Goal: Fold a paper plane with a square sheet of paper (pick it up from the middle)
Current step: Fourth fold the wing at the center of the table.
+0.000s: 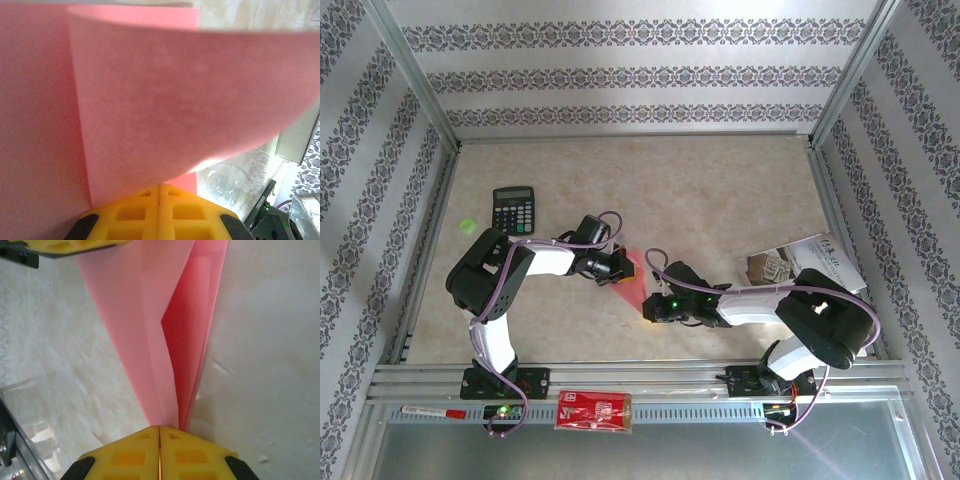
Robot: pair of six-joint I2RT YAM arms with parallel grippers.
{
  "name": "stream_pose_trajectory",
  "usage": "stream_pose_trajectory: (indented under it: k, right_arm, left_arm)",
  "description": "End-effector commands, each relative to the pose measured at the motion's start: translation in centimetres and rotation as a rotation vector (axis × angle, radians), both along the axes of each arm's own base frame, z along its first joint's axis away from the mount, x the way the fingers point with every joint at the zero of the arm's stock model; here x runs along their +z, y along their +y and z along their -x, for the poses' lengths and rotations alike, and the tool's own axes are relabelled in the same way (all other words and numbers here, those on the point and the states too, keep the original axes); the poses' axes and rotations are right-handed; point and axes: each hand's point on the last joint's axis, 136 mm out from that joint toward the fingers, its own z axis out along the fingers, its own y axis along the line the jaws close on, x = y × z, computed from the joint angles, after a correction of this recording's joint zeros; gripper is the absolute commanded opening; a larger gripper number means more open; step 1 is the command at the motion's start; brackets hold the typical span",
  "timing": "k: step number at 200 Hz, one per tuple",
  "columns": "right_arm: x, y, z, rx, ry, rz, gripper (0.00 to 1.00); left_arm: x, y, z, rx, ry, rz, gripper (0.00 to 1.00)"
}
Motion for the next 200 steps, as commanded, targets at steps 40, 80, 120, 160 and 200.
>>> stream_pose_trajectory:
  k: [40,80,120,160,200]
  right_arm:
    - [-0.6,-1.6,3.9,0.078,0.105,0.011,0.07]
    - [3.8,-0.3,0.6,0.044,0.040,-0.134,0.07]
    - [6.2,1.8,-2.4,0.038,-0.018,-0.176,0.08]
    - [4.9,3.7,-4.4,0.042,-0.002,-0.137,0.08]
    - [2.3,3.4,-5.1,0.029,0.033,-0.096,0.06]
  left_arm:
    - [-5.0,3.2,1.2,0.055,0.087,-0.191,0.00]
    - [-4.9,3.1,1.3,0.050,0.087,-0.188,0.00]
    - [-4.9,3.0,1.2,0.049,0.086,-0.185,0.00]
    - [-4.9,3.0,1.2,0.049,0.086,-0.185,0.00]
    - [-4.7,2.9,1.0,0.048,0.082,-0.179,0.00]
